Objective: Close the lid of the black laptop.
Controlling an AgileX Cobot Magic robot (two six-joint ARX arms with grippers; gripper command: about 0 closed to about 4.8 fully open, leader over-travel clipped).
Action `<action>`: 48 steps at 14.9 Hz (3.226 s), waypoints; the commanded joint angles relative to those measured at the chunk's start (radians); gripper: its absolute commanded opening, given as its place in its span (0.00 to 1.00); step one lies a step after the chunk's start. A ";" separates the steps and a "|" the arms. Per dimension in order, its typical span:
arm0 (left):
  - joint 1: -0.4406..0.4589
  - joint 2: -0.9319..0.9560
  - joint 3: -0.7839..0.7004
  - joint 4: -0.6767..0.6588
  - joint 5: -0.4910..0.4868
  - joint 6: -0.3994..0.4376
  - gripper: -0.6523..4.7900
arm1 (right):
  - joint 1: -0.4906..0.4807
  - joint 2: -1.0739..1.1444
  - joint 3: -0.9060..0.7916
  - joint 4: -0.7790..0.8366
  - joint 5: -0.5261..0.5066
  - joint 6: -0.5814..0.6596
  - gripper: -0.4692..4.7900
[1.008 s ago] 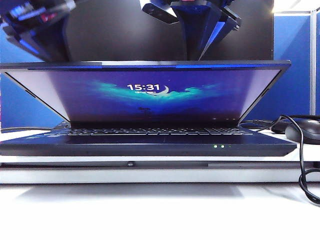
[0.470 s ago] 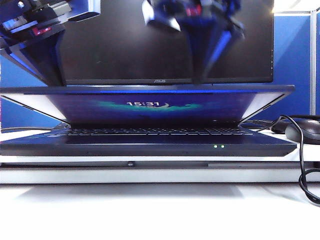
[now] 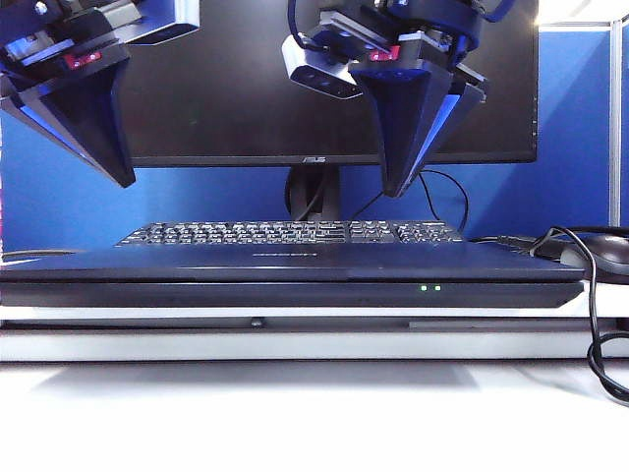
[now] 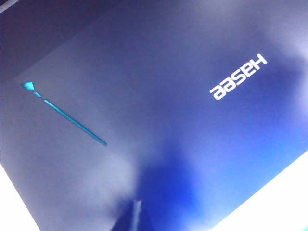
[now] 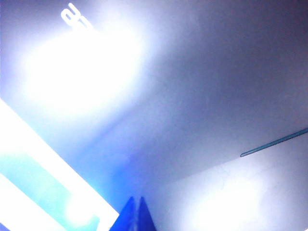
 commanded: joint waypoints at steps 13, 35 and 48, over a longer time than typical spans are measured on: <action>0.000 -0.380 0.000 0.426 0.010 -0.126 0.11 | -0.011 -0.425 0.011 0.465 -0.059 0.052 0.08; 0.000 -1.149 -0.393 0.312 -0.055 -0.333 0.11 | -0.006 -1.093 -0.671 0.943 -0.114 0.053 0.08; 0.000 -1.150 -0.491 0.323 0.008 -0.419 0.11 | -0.006 -1.139 -0.792 0.861 -0.114 0.060 0.08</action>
